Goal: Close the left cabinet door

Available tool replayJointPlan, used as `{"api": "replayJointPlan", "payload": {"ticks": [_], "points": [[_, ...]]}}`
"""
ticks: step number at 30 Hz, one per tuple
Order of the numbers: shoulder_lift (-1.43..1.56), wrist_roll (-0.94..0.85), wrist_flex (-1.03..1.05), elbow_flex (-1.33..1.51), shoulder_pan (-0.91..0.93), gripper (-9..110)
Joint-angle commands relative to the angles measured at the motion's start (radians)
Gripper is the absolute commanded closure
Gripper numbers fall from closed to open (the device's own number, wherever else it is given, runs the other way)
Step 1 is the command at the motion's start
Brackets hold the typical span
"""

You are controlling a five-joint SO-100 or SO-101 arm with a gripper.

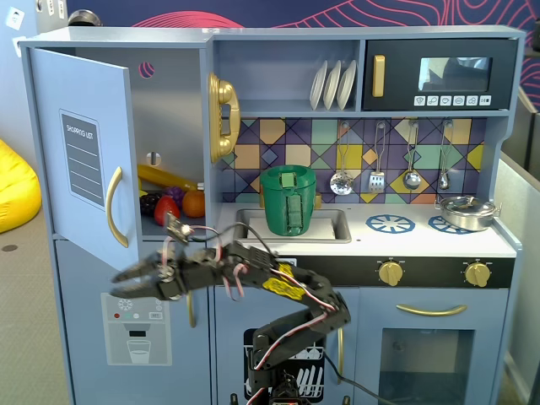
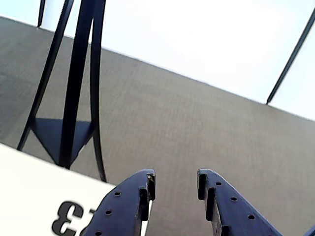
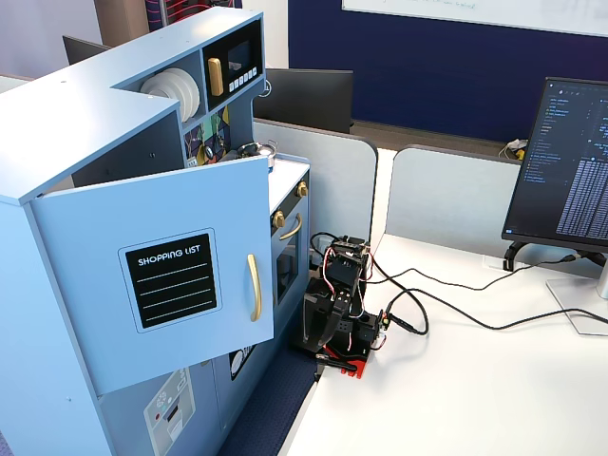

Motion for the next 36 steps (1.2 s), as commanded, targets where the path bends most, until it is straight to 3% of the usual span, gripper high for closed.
{"api": "replayJointPlan", "payload": {"ticks": [1,8,22,36], "points": [[-0.178,-0.048,-0.057,-0.233,0.018,102],[-0.316,-0.115,-0.067,-0.379,0.087,102],[-0.285,-0.078,-0.087,-0.373,0.373,102],[-0.365,-0.103,-0.178,-0.416,0.787,102]]}}
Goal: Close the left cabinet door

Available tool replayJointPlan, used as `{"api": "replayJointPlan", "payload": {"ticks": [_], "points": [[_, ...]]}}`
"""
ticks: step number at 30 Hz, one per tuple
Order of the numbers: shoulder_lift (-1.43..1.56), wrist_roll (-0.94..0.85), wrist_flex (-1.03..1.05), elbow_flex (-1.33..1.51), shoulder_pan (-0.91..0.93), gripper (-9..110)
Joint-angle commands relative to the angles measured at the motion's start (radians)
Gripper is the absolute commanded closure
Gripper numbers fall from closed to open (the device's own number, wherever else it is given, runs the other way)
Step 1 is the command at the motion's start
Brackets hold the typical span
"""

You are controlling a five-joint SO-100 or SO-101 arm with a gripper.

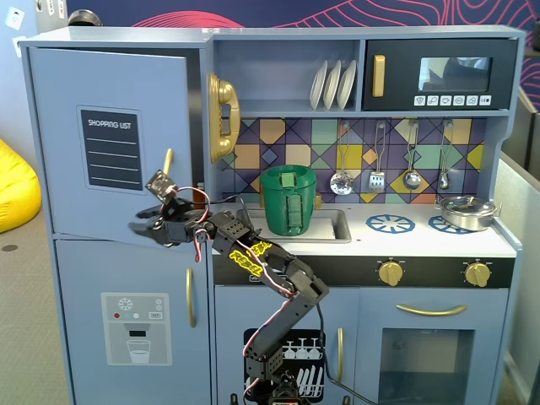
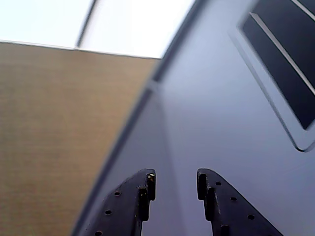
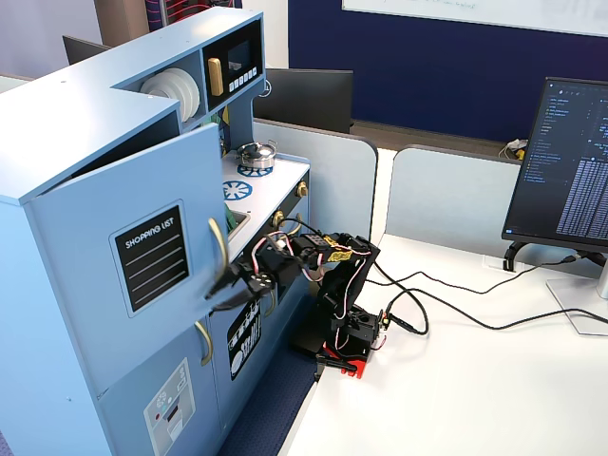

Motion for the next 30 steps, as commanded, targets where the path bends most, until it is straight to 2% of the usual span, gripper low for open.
{"api": "replayJointPlan", "payload": {"ticks": [1,8,18,23,30], "points": [[-0.034,0.000,-0.071,-0.109,0.141,101],[-0.091,-0.018,-0.156,-0.124,0.245,101],[-0.023,-0.003,-0.143,-0.055,0.213,101],[0.153,0.057,-0.064,0.132,0.207,101],[0.457,0.143,0.040,0.443,0.302,101]]}}
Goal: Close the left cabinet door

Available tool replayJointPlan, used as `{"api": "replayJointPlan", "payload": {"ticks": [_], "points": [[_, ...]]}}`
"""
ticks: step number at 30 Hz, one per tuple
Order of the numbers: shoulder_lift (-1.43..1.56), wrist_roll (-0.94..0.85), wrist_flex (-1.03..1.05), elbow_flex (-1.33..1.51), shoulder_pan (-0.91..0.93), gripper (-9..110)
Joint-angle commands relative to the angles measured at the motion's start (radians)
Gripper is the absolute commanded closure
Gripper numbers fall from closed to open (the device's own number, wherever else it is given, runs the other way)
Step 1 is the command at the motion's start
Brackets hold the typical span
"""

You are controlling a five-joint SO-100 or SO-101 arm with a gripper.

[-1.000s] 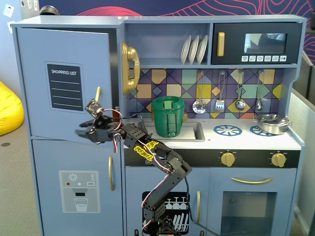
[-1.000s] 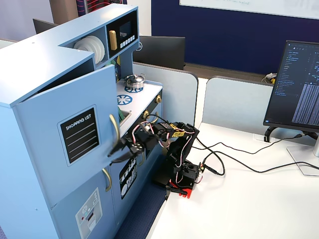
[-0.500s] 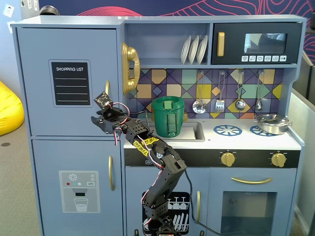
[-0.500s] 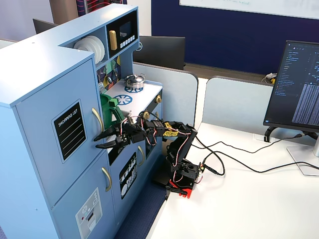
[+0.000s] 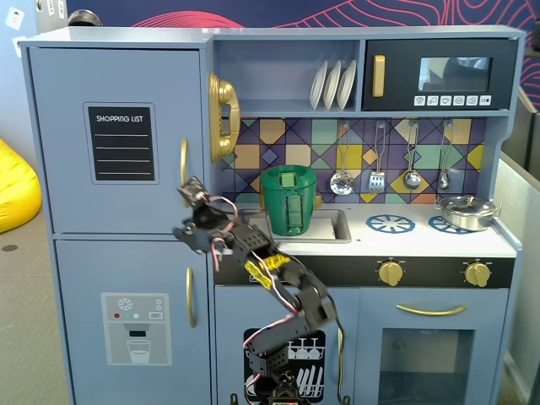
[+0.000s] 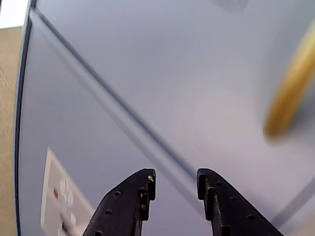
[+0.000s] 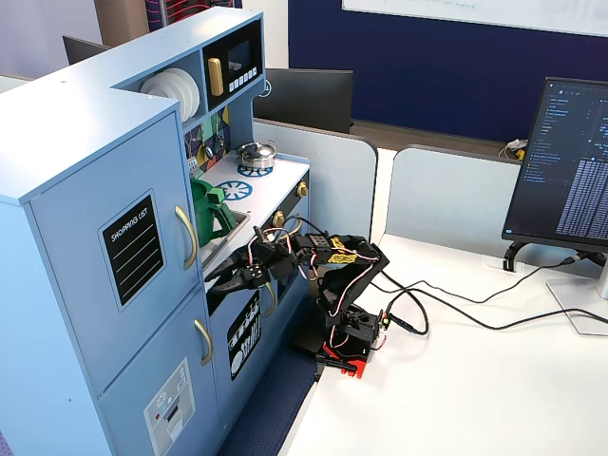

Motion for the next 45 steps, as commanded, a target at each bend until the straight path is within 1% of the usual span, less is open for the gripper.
{"api": "replayJointPlan", "payload": {"ticks": [1,7,11,17,21,31,33,35,37,45], "points": [[0.219,0.057,0.066,0.129,0.074,101],[0.488,0.141,0.262,0.345,0.247,101],[0.586,0.172,0.373,0.440,0.379,101],[0.667,0.209,0.485,0.566,0.538,101],[0.686,0.215,0.520,0.646,0.635,101],[0.695,0.255,0.614,0.833,0.810,101],[0.695,0.270,0.673,0.850,0.831,101],[0.695,0.348,0.741,0.850,0.824,101],[0.695,0.382,0.807,0.850,0.818,101],[0.696,0.371,1.046,0.850,0.811,101]]}}
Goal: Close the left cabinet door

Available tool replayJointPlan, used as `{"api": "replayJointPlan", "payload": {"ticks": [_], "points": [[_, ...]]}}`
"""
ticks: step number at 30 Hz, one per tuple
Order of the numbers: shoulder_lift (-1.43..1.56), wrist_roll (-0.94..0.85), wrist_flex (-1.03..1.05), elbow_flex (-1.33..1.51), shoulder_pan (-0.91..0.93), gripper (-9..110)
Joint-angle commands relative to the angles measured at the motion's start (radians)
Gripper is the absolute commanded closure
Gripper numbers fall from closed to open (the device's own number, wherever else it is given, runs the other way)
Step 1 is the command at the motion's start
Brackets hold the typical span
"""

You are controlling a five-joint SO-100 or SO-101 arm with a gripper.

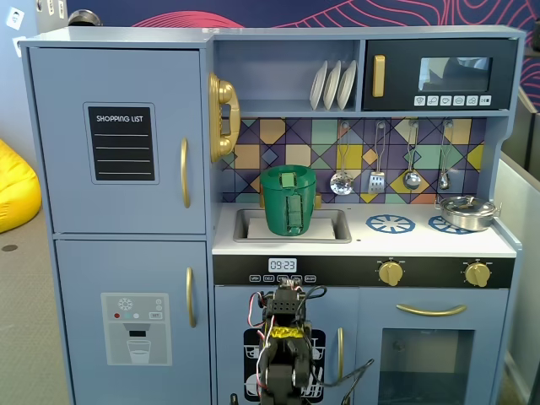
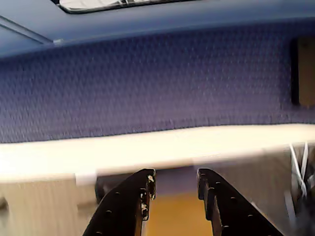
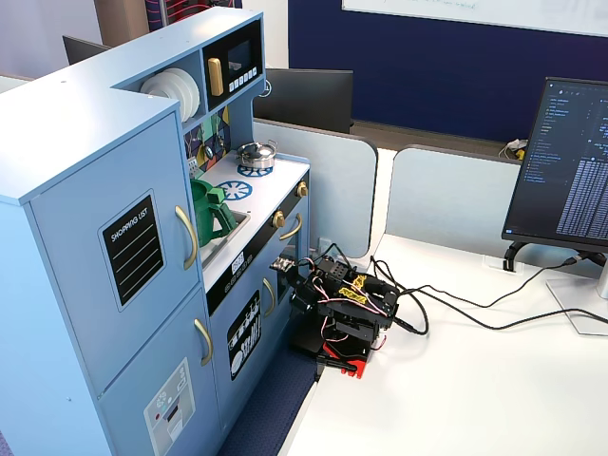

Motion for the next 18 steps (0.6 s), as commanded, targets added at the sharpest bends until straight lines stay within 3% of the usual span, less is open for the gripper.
{"api": "replayJointPlan", "payload": {"ticks": [1,18], "points": [[-0.009,-0.003,0.143,-0.005,0.006,101],[-0.009,0.087,0.179,-0.003,-0.015,101]]}}
